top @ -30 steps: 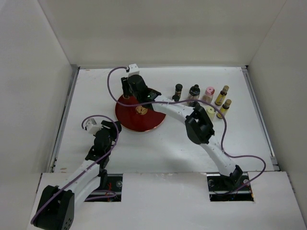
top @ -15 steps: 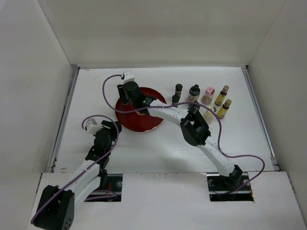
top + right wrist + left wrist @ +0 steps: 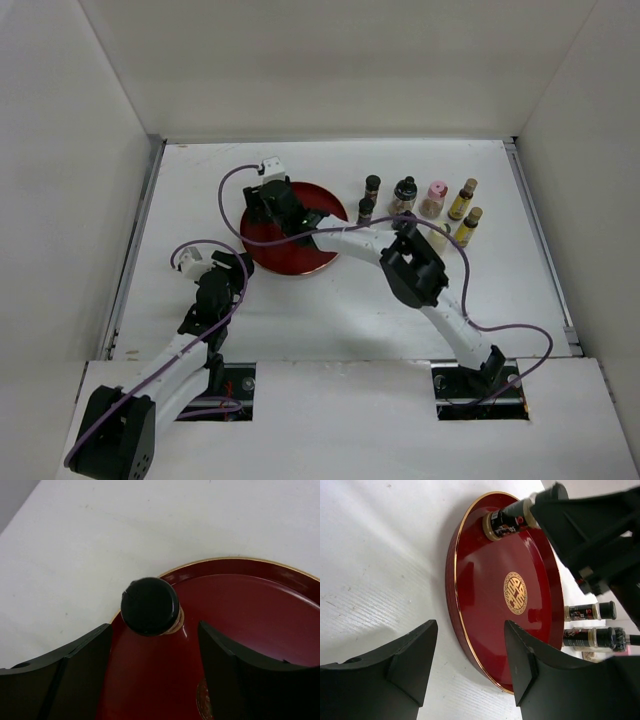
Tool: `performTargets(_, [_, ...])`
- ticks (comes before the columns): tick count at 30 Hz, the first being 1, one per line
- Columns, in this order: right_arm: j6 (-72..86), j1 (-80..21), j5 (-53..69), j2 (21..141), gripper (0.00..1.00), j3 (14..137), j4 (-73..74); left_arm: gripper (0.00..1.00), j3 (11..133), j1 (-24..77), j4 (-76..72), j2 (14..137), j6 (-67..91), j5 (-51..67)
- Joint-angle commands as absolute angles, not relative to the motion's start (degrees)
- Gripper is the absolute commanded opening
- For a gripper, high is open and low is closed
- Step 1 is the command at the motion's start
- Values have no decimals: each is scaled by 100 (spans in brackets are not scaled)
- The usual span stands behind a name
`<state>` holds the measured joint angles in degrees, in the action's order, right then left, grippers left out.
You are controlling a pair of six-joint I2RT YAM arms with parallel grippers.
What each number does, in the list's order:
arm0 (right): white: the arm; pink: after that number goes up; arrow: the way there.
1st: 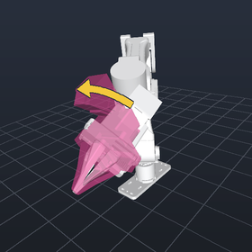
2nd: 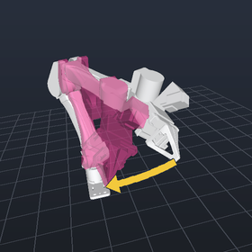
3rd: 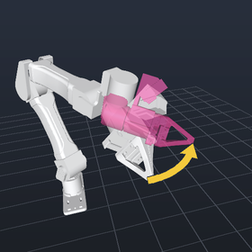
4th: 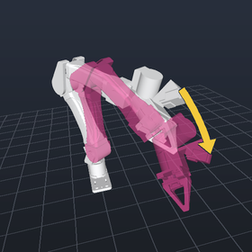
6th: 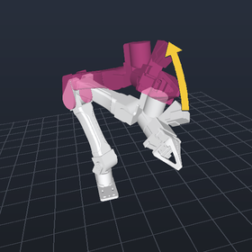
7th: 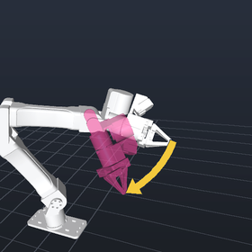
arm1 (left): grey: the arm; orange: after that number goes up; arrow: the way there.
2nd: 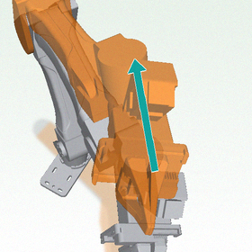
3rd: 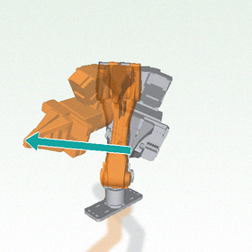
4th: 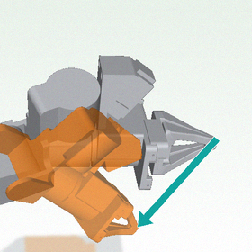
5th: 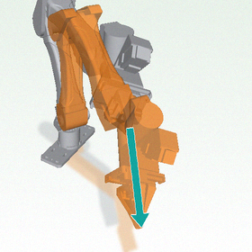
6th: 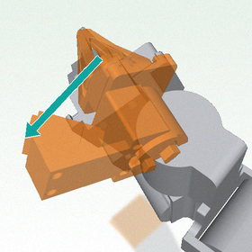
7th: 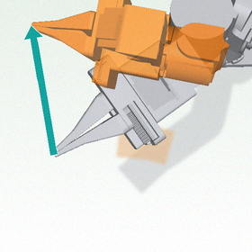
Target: Organize the condiment bottles
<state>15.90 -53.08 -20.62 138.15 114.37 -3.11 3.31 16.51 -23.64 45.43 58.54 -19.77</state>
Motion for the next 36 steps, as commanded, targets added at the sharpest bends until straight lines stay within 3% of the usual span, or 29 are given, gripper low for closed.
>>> performTargets(1, [1705, -5348, -2109, 12851, 75, 11198, -1089, 54, 149, 1604, -2637, 4596, 5871, -1942])
performTargets(8, [1556, -5348, -2118, 12042, 74, 10548, -1256, 54, 141, 1551, -2689, 4623, 5880, -1872])
performTargets(9, [1530, -5348, -2153, 11876, 69, 10382, -1300, 54, 141, 1551, -2698, 4649, 5880, -1863])
performTargets(14, [1573, -5164, -2539, 10901, 29, 8986, -1397, 54, 149, 1569, -2716, 4640, 5880, -1837])
performTargets(17, [1617, -4839, -2978, 10285, 24, 8097, -1266, 54, 149, 1595, -2768, 4693, 5880, -1820])
performTargets(19, [1608, -4602, -3303, 9951, 27, 7526, -1169, 54, 141, 1595, -2769, 4658, 5889, -1802])
performTargets(22, [1600, -4277, -3638, 9669, 44, 6927, -1037, 54, 167, 1604, -2786, 4737, 5889, -1810])
performTargets(28, [1617, -3933, -3709, 9729, 67, 6592, -941, 55, 167, 1604, -2944, 4904, 5889, -1740])
performTargets(36, [1644, -3819, -3631, 10054, 75, 6723, -853, 55, 184, 1560, -2988, 4983, 5889, -1696])
